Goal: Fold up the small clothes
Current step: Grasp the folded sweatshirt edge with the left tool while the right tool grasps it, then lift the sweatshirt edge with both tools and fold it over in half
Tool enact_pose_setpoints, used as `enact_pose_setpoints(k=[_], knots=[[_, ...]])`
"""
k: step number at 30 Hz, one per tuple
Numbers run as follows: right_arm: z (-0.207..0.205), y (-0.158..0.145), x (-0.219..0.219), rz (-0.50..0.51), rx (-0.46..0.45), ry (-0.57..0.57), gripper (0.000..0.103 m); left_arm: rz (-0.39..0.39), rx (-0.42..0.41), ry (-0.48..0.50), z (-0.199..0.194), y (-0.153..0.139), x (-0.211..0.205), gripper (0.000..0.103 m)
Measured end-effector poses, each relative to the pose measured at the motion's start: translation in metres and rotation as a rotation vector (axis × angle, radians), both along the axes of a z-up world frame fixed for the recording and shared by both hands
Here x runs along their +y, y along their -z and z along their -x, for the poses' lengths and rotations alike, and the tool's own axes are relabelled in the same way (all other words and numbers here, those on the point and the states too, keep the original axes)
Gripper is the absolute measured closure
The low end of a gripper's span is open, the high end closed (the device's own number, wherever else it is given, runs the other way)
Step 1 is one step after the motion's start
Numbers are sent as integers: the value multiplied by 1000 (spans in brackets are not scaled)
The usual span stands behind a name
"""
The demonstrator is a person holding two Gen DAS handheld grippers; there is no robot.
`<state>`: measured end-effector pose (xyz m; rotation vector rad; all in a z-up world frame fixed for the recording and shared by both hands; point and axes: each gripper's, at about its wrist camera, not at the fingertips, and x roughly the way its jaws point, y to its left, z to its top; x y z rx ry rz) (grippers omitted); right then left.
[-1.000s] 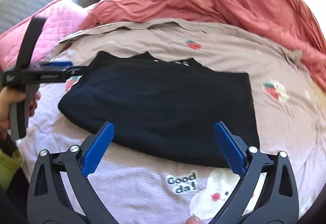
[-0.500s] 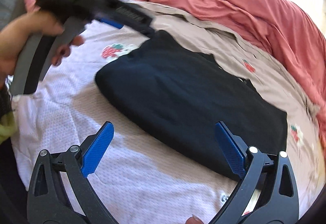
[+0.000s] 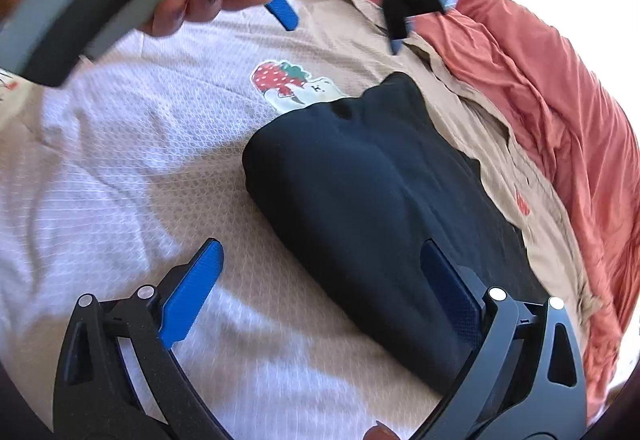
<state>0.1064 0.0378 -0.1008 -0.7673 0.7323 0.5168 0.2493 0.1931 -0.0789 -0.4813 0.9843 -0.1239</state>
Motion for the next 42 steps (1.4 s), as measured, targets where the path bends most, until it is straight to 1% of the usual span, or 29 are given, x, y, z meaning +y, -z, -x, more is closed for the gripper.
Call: enact_pose_setpoints(k=[2, 3, 4, 5, 8, 9, 10, 11, 12, 15, 17, 20, 22, 23, 24, 26, 28, 29, 30, 31, 33, 38, 42], knots=[[-5, 6, 5, 28, -32, -6, 10, 30, 3, -2, -1, 3, 1, 8], [-8, 8, 7, 34, -46, -6, 14, 33, 4, -2, -2, 4, 0, 8], [-10, 9, 8, 40, -58, -6, 23, 31, 5, -3, -2, 4, 0, 8], [-13, 11, 9, 48, -67, -2, 29, 33, 6, -3, -3, 5, -1, 8], [-14, 12, 9, 36, -84, -12, 55, 64, 16, -5, -6, 10, 0, 8], [-11, 11, 8, 30, -94, -24, 71, 81, 22, -5, -7, 13, -1, 8], [-5, 9, 7, 25, -119, -40, 85, 92, 26, -2, -9, 15, -2, 8], [-2, 7, 5, 22, -132, -47, 91, 102, 29, 2, -10, 16, -3, 8], [0, 5, 3, 17, -144, -47, 94, 115, 32, 8, -11, 18, -5, 8], [-3, -11, -10, -65, -122, -12, 96, 169, 50, 33, -15, 27, -15, 8], [-7, -21, -18, -119, -87, -8, 96, 219, 71, 49, -17, 36, -21, 8], [-11, -26, -24, -174, -43, -1, 96, 302, 100, 69, -18, 48, -32, 9], [-11, -26, -26, -193, -28, -2, 97, 323, 107, 87, -17, 54, -40, 18], [-11, -25, -26, -194, -27, -3, 97, 331, 109, 97, -17, 56, -44, 29], [-10, -24, -25, -193, -26, -4, 97, 342, 111, 109, -17, 57, -49, 38], [-7, -23, -25, -193, -22, -3, 97, 355, 129, 130, -16, 62, -58, 43], [-5, -23, -25, -192, -19, -2, 97, 356, 136, 131, -16, 66, -63, 50], [-5, -23, -25, -191, -20, -4, 97, 356, 136, 127, -15, 67, -64, 57], [-3, -24, -25, -188, -22, -5, 97, 361, 130, 127, -15, 67, -64, 66], [-2, -24, -26, -187, -25, -7, 97, 387, 116, 125, -14, 65, -65, 70], [0, -28, -30, -188, -39, -6, 97, 410, 91, 126, -12, 58, -66, 76], [6, -40, -45, -216, -61, -4, 97, 407, 30, 146, -6, 33, -79, 79], [10, -51, -67, -245, -84, 3, 97, 403, 8, 143, -1, 12, -99, 80]])
